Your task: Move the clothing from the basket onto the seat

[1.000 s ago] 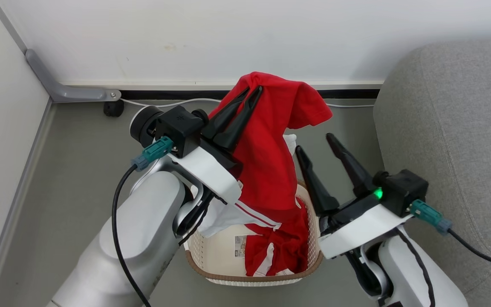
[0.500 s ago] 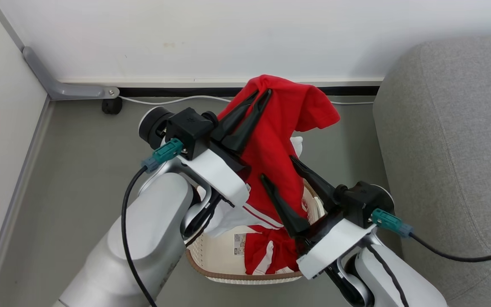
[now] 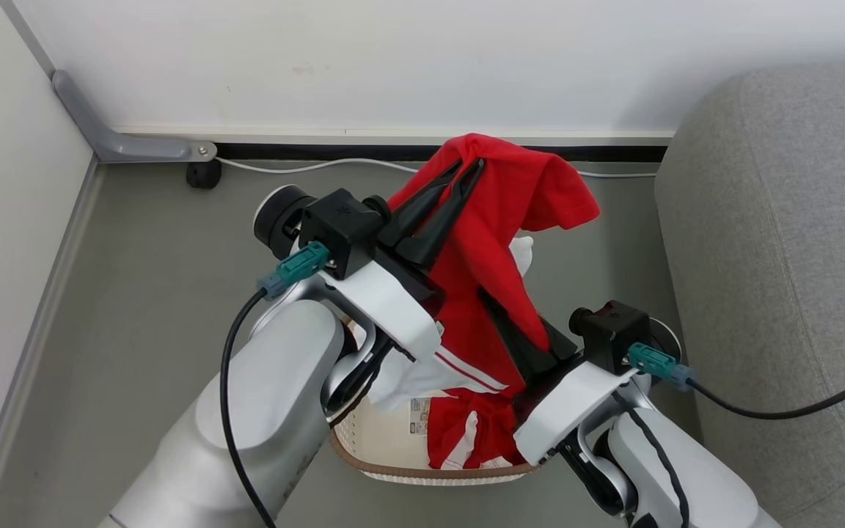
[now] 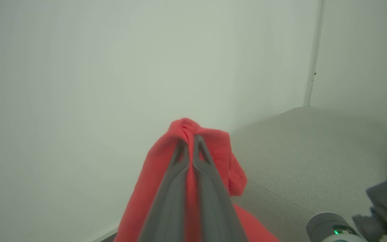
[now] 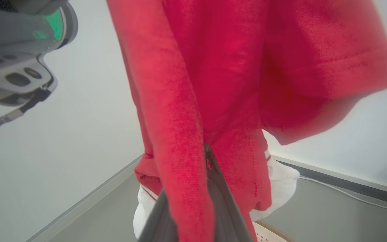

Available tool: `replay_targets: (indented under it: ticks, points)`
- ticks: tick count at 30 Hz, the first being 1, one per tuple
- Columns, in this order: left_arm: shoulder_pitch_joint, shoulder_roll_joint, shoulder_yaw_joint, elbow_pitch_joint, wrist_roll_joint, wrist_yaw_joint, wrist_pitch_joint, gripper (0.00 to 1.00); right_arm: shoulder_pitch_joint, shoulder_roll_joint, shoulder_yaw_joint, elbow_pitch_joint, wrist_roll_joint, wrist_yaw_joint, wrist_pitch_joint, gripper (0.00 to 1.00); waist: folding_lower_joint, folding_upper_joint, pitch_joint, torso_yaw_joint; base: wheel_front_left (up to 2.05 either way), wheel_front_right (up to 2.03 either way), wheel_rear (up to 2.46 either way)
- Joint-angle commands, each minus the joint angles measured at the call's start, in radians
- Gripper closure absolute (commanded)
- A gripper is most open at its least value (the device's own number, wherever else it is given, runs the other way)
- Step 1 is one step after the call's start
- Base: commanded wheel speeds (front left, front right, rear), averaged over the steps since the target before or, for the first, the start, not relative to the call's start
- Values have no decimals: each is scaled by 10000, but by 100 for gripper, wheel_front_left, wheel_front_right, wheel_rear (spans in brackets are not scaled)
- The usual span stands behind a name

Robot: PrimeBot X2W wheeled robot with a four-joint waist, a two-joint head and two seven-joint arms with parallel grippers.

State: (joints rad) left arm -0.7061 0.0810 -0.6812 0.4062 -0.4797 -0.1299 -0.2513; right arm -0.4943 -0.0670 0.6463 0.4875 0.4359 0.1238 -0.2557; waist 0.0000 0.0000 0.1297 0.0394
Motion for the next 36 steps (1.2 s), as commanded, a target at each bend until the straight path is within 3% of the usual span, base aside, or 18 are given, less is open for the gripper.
replay_targets:
  ticks: [1,4,5,6,7,8,21,36]
  points:
    - [-481,138,357,-235,-71,-8,-105,100,-203,164,93,-307,98,69,-61,100,0,0,15,-21,0,0,0]
    - [-413,115,480,-257,-9,-8,-105,100,-178,165,5,-392,98,69,-61,100,0,0,41,-85,0,0,0]
    - [-375,106,504,-256,7,-8,-105,92,-158,166,-41,-433,92,69,-61,100,0,0,50,-113,0,0,0]
    - [-338,101,489,-227,7,-8,-105,63,-139,166,-84,-481,78,69,-61,100,0,0,60,-146,0,0,0]
    - [-316,99,496,-224,21,-8,-105,15,-113,166,-143,-529,72,69,-61,100,0,0,71,-178,0,0,0]
    - [-297,99,524,-229,39,-8,-105,0,-91,166,-196,-584,73,69,-61,100,0,0,87,-211,0,0,0]
    - [98,259,589,-142,368,-8,-105,0,396,167,-1758,-1525,-119,69,-61,100,0,0,293,-931,0,0,0]
    - [1220,439,638,-250,610,-8,-105,0,871,115,-3833,-2856,-786,69,-61,100,0,0,-20,-2882,0,0,0]
